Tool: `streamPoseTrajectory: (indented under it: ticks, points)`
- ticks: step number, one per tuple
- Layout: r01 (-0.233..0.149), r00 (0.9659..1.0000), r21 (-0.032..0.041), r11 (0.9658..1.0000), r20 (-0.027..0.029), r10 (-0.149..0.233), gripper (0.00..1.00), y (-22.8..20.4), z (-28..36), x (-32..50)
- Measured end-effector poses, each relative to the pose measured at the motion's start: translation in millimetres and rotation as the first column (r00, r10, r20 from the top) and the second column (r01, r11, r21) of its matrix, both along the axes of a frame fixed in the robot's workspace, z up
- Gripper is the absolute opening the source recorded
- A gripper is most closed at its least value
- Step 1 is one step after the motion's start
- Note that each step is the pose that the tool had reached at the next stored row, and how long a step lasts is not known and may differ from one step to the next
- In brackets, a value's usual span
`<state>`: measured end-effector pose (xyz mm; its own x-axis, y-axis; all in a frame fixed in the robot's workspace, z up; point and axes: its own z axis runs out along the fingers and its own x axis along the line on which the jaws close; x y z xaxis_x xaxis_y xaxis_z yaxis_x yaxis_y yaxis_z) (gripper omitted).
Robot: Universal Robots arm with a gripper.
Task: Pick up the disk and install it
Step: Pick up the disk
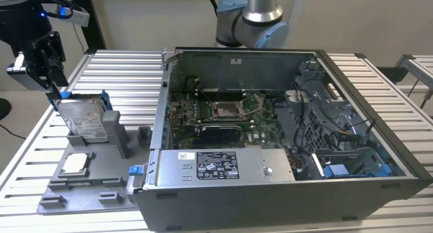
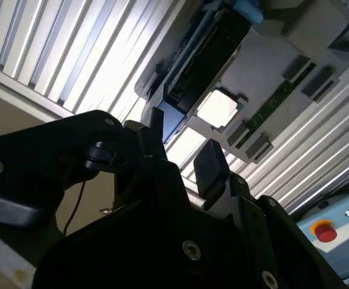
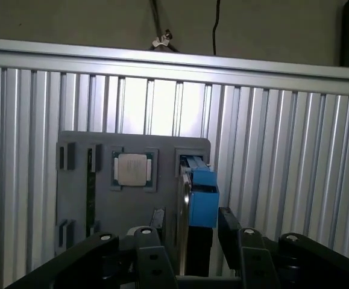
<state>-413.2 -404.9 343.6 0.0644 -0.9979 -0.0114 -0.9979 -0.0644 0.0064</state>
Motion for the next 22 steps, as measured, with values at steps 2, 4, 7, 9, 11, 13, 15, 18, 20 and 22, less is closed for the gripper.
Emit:
streamPoseTrajectory:
  ticks: [2, 4, 7, 9, 11, 13, 15, 18, 20, 22]
  points:
    - [0.000, 1.0000, -0.0008, 1.0000, 0.0022, 0.000, 1.00, 1.2, -2.5, 0.0]
    - [0.000, 1.0000, -0.0015, 1.0000, 0.0041, 0.000, 1.00, 2.5, -4.8, 0.0]
    - [0.000, 1.0000, -0.0024, 1.0000, 0.0066, 0.000, 1.00, 4.8, -7.8, 0.0]
    - [0.000, 1.0000, -0.0026, 1.0000, 0.0083, 0.000, 1.00, 6.7, -9.6, 0.0]
    - [0.000, 1.0000, -0.0027, 1.0000, 0.0096, 0.000, 1.00, 8.5, -11.3, 0.0]
    - [0.000, 0.9999, -0.0027, 1.0000, 0.0103, 0.000, 1.00, 10.3, -12.6, 0.0]
    - [0.000, 0.9999, -0.0026, 1.0000, 0.0106, 0.000, 1.00, 11.1, -14.1, 0.1]
    - [0.000, 0.9999, -0.0039, 1.0000, 0.0104, 0.000, 1.00, 11.2, -17.5, -0.2]
    - [0.001, 0.9999, -0.0045, 1.0000, 0.0104, -0.001, 1.00, 11.2, -20.4, -0.6]
    - [0.001, 0.9999, -0.0049, 1.0000, 0.0103, -0.001, 1.00, 11.2, -23.5, -1.2]
